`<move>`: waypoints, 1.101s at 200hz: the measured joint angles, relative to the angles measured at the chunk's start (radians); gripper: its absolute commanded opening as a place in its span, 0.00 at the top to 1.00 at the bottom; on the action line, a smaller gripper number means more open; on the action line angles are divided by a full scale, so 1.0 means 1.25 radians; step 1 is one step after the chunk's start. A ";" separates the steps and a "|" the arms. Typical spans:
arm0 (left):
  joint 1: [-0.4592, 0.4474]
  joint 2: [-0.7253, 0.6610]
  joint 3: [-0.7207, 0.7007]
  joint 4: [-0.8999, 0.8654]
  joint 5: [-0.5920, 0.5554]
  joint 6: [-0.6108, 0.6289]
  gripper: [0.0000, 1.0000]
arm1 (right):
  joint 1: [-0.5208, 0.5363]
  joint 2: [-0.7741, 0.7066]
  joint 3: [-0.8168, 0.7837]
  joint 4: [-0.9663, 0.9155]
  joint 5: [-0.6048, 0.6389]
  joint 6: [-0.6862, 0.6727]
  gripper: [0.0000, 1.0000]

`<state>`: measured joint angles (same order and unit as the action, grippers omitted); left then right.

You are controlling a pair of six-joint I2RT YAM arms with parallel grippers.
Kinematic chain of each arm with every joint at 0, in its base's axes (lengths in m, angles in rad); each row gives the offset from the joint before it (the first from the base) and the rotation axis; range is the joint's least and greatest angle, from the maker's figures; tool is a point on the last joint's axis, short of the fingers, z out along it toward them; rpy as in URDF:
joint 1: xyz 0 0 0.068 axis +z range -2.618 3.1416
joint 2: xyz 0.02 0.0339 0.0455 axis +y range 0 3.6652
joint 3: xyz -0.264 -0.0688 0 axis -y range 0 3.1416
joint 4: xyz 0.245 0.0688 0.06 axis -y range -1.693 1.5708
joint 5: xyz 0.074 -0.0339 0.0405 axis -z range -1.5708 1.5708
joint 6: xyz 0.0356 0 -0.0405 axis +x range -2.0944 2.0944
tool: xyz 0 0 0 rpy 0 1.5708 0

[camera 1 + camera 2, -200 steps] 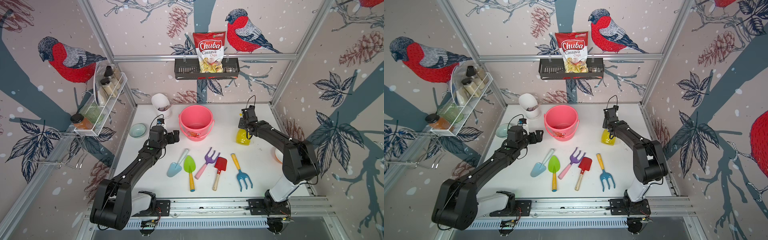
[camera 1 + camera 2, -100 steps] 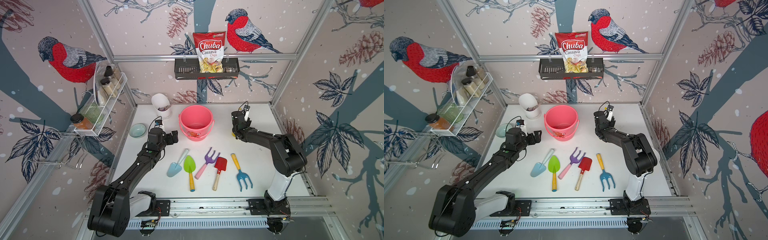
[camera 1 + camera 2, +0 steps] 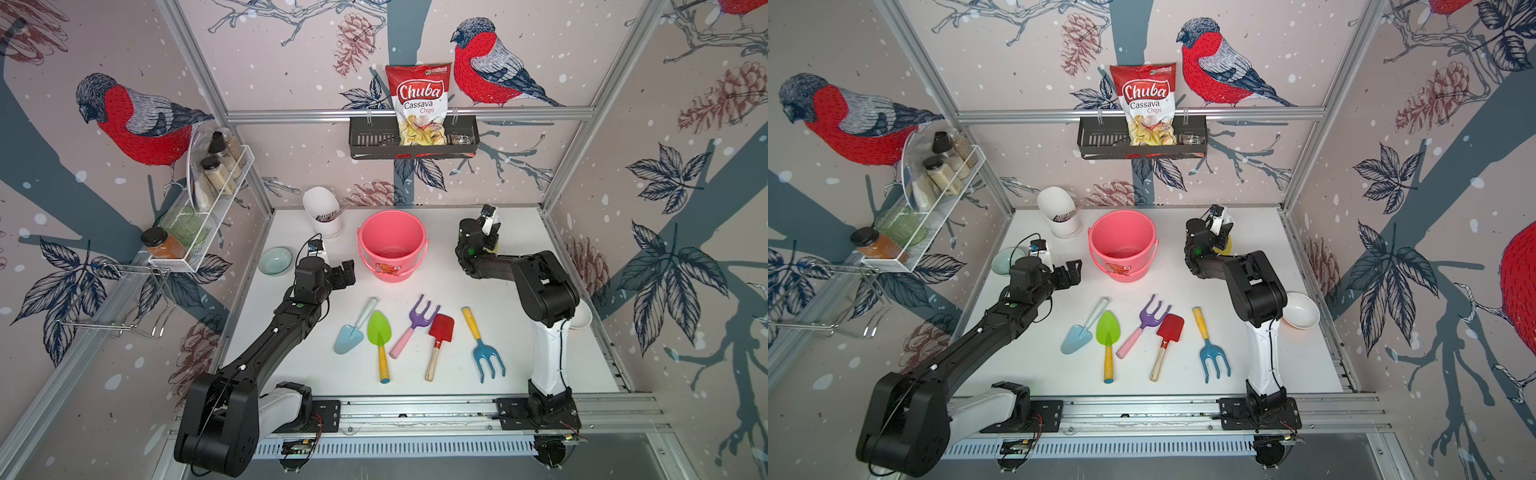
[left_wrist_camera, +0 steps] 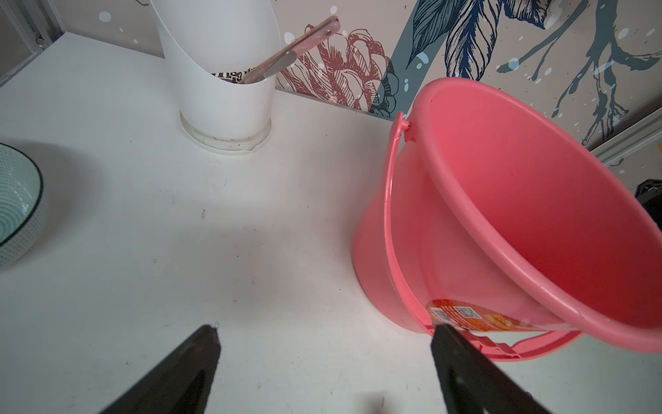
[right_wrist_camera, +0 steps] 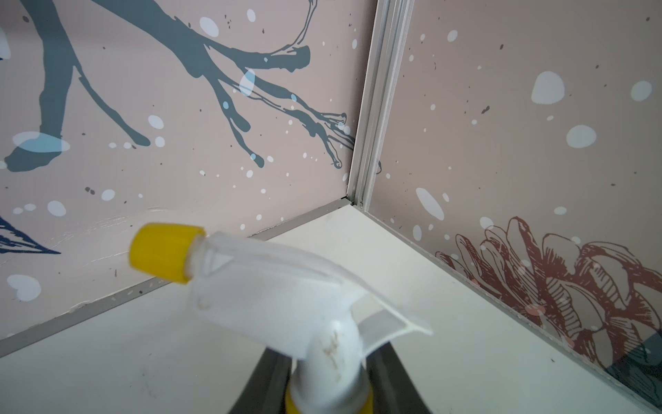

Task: Organize the gardening tools
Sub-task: Adjust the gardening tool at the center of the board.

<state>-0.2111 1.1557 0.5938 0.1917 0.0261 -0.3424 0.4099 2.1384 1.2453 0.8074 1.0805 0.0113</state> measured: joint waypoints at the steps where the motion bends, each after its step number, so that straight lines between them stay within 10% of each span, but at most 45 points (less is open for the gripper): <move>1: 0.000 0.000 0.000 0.000 0.000 0.000 0.04 | 0.000 0.002 0.002 0.002 0.000 -0.003 0.88; 220: 0.000 -0.030 -0.032 0.049 -0.042 0.001 0.04 | -0.021 0.323 0.348 0.316 -0.040 -0.317 0.87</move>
<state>-0.2111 1.1187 0.5537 0.2523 -0.0261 -0.3408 0.3836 2.5427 1.6806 1.2026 1.0302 -0.3847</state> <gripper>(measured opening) 0.963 0.316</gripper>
